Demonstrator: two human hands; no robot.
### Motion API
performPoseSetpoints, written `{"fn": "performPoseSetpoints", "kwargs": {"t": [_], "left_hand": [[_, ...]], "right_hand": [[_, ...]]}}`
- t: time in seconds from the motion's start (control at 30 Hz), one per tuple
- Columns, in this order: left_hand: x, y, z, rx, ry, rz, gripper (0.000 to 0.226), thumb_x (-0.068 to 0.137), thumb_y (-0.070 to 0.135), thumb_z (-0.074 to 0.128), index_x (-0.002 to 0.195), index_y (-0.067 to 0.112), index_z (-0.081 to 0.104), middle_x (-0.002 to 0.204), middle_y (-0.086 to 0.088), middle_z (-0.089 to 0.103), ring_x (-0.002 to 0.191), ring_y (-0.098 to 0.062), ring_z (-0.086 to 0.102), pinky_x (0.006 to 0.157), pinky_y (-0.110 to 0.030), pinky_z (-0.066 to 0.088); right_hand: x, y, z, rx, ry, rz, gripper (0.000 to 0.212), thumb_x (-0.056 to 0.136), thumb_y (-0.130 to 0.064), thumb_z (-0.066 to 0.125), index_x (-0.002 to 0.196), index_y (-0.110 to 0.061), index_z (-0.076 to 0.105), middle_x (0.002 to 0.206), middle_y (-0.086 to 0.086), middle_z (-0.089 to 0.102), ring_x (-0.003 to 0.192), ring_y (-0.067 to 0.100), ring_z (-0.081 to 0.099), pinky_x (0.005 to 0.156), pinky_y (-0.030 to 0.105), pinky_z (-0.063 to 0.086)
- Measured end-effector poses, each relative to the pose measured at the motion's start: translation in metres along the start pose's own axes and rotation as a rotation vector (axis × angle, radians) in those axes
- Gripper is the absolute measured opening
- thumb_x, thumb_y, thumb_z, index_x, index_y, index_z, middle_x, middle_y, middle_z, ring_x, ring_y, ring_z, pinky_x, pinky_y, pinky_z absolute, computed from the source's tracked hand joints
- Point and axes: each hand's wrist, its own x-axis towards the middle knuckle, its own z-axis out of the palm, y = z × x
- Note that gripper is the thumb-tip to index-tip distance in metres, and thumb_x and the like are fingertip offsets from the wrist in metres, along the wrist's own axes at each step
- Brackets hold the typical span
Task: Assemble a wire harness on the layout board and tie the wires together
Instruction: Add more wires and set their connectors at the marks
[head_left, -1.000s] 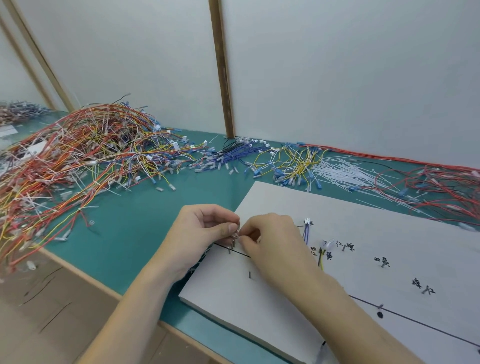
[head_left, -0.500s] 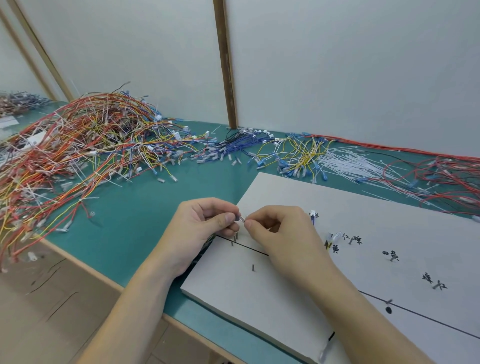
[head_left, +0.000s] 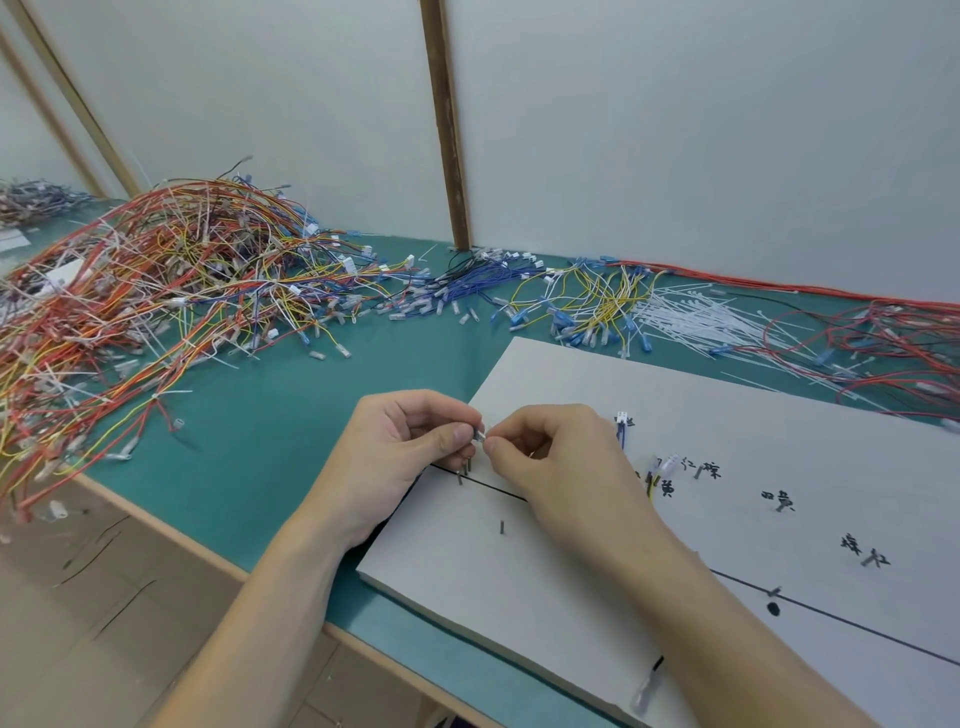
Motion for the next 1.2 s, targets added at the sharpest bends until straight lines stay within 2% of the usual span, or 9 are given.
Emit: {"fn": "performPoseSetpoints", "kwargs": {"t": [0.17,0.3,0.43,0.53,0.63,0.73,0.9,1.07,1.2], "left_hand": [[0.0018,0.0034,0.0013,0.025,-0.024,0.003,0.010,0.082,0.008,0.078,0.091,0.009,0.081,0.087,-0.015,0.078,0.073,-0.017,0.069,0.068,-0.023,0.056],[0.0042,0.0062,0.0010,0.062,-0.065,-0.005,0.009,0.083,0.006,0.078,0.092,0.009,0.080,0.090,-0.022,0.077,0.073,-0.019,0.070,0.066,-0.023,0.056],[0.0056,0.0102,0.0004,0.021,-0.092,-0.036,0.018,0.076,0.016,0.083,0.093,0.011,0.080,0.094,-0.019,0.079,0.074,-0.019,0.072,0.063,-0.023,0.056],[0.0053,0.0090,0.0021,-0.009,-0.049,-0.056,0.022,0.076,0.017,0.083,0.097,0.013,0.079,0.097,-0.018,0.079,0.074,-0.020,0.073,0.061,-0.023,0.056],[0.0040,0.0070,0.0052,-0.031,0.035,-0.052,0.026,0.074,0.017,0.084,0.098,0.009,0.077,0.094,-0.020,0.079,0.072,-0.024,0.073,0.058,-0.024,0.055],[0.0040,0.0061,0.0067,-0.030,0.083,-0.038,0.022,0.074,0.015,0.083,0.092,0.005,0.078,0.084,-0.023,0.077,0.069,-0.024,0.074,0.056,-0.024,0.055],[0.0035,0.0041,0.0053,0.006,0.063,-0.027,0.009,0.090,0.004,0.072,0.097,0.005,0.078,0.090,-0.020,0.079,0.077,-0.024,0.076,0.059,-0.023,0.055],[0.0016,0.0051,0.0041,-0.007,0.020,-0.021,0.016,0.081,0.015,0.078,0.096,0.009,0.081,0.092,-0.021,0.078,0.078,-0.024,0.075,0.061,-0.023,0.056],[0.0029,0.0047,0.0024,0.008,0.002,-0.022,0.018,0.079,0.015,0.079,0.096,0.010,0.082,0.090,-0.019,0.079,0.075,-0.021,0.075,0.061,-0.022,0.055]], "right_hand": [[0.0019,0.0010,-0.0012,0.014,-0.034,0.007,0.013,0.092,-0.027,0.073,0.082,-0.024,0.081,0.069,-0.011,0.072,0.058,-0.002,0.053,0.055,0.013,0.042],[0.0028,0.0017,-0.0005,-0.010,-0.004,0.023,0.010,0.091,-0.028,0.077,0.083,-0.023,0.081,0.069,-0.008,0.072,0.061,0.000,0.054,0.057,0.014,0.042],[0.0022,-0.0004,0.0002,0.003,0.030,0.044,0.010,0.089,-0.028,0.079,0.081,-0.023,0.080,0.071,-0.008,0.073,0.066,0.006,0.060,0.061,0.019,0.046],[0.0018,-0.0023,-0.0007,0.085,0.050,0.062,0.014,0.085,-0.029,0.084,0.074,-0.021,0.077,0.063,-0.005,0.069,0.053,0.003,0.052,0.050,0.014,0.040],[0.0008,-0.0036,-0.0011,0.082,0.015,0.066,0.012,0.085,-0.027,0.083,0.076,-0.021,0.078,0.068,-0.001,0.073,0.056,0.002,0.053,0.055,0.018,0.044],[0.0003,-0.0034,-0.0026,0.075,-0.002,0.088,0.010,0.086,-0.023,0.081,0.077,-0.021,0.079,0.071,-0.006,0.075,0.062,0.003,0.062,0.063,0.024,0.052],[-0.0003,-0.0022,-0.0041,0.048,-0.011,0.084,0.011,0.085,-0.017,0.074,0.076,-0.022,0.079,0.070,-0.014,0.075,0.062,0.000,0.065,0.060,0.016,0.051],[0.0012,-0.0003,-0.0029,0.050,-0.023,0.074,0.013,0.087,-0.019,0.074,0.075,-0.022,0.078,0.068,-0.015,0.074,0.059,-0.004,0.061,0.056,0.010,0.045],[0.0027,0.0017,-0.0027,0.050,-0.019,0.073,0.020,0.088,-0.021,0.075,0.069,-0.028,0.075,0.061,-0.018,0.069,0.054,-0.003,0.057,0.054,0.013,0.042]]}}
